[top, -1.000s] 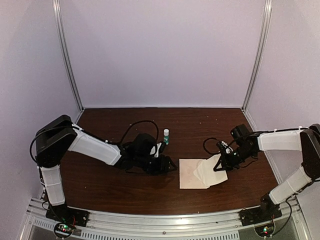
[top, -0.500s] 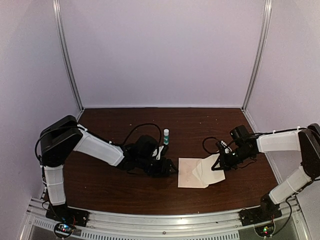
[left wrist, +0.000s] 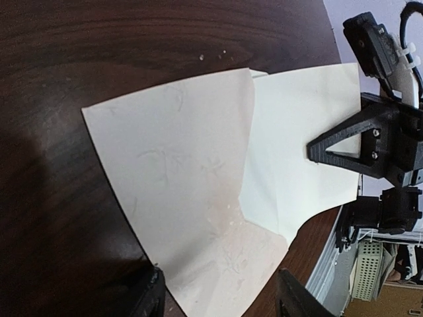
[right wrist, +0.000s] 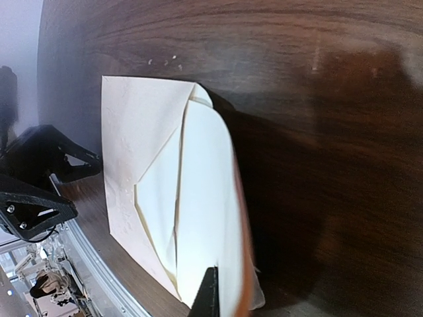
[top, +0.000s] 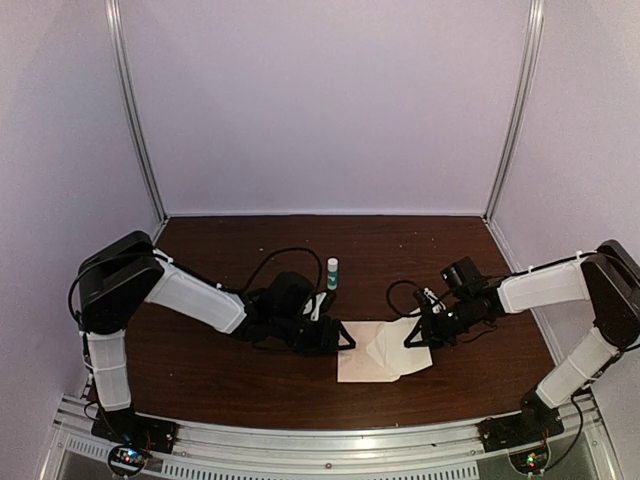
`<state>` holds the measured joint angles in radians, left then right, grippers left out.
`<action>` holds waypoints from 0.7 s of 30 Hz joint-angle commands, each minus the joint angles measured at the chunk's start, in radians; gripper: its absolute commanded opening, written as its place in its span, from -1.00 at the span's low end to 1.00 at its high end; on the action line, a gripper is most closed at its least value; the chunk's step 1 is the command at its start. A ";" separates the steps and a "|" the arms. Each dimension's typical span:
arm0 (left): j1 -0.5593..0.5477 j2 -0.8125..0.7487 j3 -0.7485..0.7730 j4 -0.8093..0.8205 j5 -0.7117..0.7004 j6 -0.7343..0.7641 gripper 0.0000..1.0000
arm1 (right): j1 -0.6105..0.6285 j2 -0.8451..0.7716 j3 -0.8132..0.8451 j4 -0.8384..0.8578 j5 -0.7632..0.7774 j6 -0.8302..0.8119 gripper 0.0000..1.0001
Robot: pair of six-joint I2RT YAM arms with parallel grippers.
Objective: Place the letter into the envelope and seal it
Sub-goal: Place the 1/2-folded letter in the envelope.
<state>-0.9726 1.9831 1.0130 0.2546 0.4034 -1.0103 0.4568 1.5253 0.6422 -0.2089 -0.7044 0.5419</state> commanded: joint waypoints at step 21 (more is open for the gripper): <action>-0.004 -0.100 -0.128 -0.049 -0.067 0.016 0.15 | 0.204 0.142 0.068 0.298 0.002 0.221 -1.00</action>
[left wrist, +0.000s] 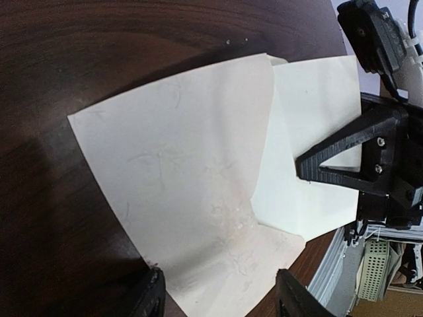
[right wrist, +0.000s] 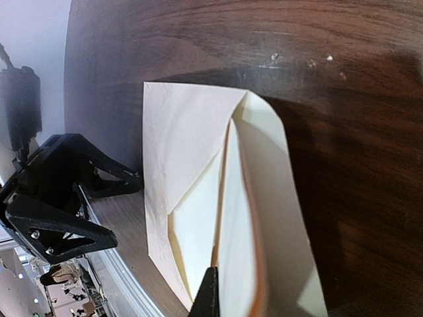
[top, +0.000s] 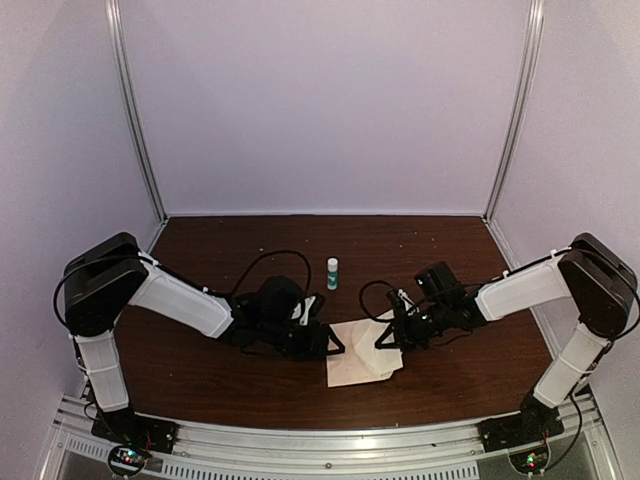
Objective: Place the letter into the envelope and seal it
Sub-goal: Place the 1/2-folded letter in the envelope.
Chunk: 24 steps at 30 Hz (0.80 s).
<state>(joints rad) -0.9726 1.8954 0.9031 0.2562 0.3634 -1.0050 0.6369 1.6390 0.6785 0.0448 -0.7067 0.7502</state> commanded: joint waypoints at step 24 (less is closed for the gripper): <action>-0.002 -0.070 -0.017 -0.134 -0.117 0.045 0.15 | 0.054 -0.026 0.173 -0.306 0.215 -0.141 -0.10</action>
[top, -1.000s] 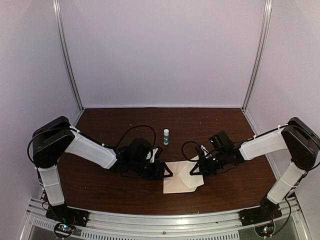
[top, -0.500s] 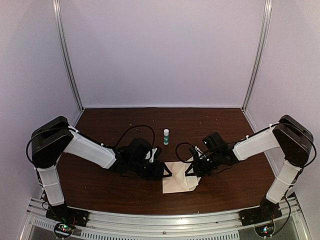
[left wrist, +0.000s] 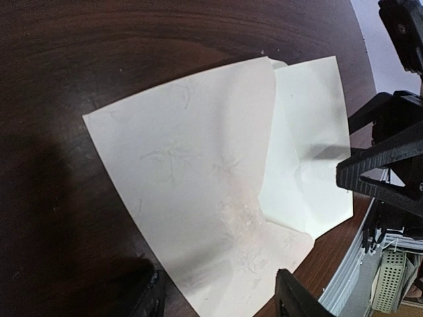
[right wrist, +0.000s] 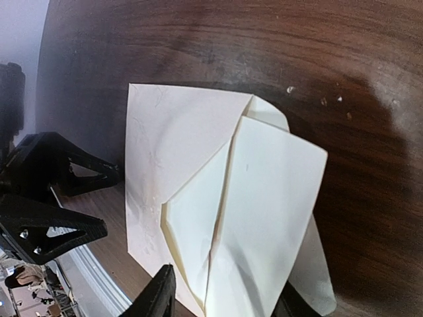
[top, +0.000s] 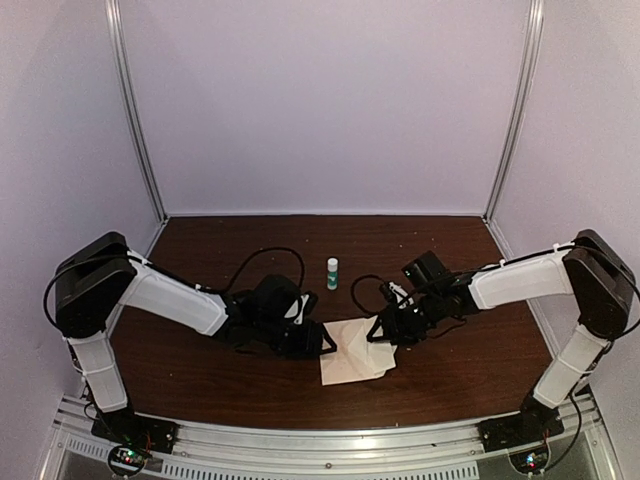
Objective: Place the letter into the envelope and seal it
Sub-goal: Place the 1/2-folded letter in the envelope.
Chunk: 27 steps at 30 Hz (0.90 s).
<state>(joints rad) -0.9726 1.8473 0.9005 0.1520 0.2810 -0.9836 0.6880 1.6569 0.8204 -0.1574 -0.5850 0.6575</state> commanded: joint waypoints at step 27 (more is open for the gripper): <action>-0.003 0.041 0.009 -0.022 -0.006 0.028 0.15 | -0.004 0.079 -0.021 0.065 0.028 -0.010 -1.00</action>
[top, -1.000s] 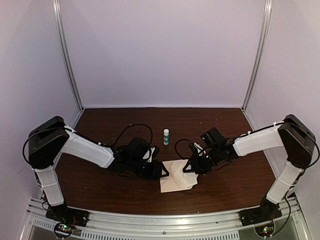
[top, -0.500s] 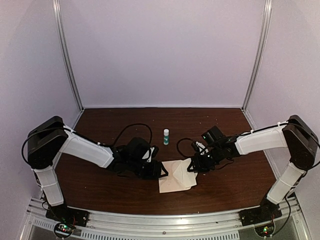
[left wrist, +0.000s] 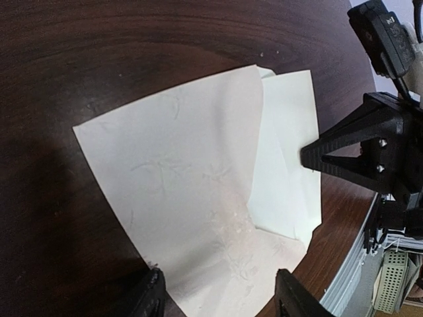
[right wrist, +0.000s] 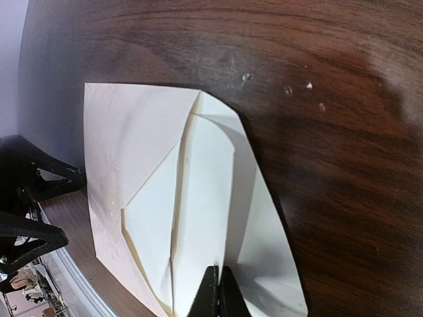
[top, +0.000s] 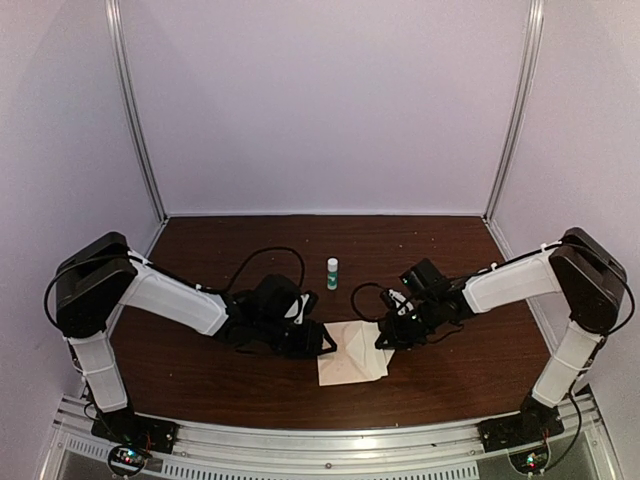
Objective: Place the letter into the envelope and seal it
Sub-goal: Place the 1/2-folded letter in the envelope.
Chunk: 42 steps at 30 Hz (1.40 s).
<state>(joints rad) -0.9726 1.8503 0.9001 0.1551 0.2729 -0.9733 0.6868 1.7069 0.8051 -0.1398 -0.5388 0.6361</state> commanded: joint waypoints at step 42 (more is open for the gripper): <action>-0.001 0.019 0.017 -0.067 -0.034 0.039 0.15 | -0.028 -0.009 0.019 -0.011 0.020 -0.011 -0.61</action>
<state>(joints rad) -0.9726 1.8603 0.9131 0.1528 0.2642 -0.9508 0.6613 1.6829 0.8417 -0.1902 -0.5026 0.6094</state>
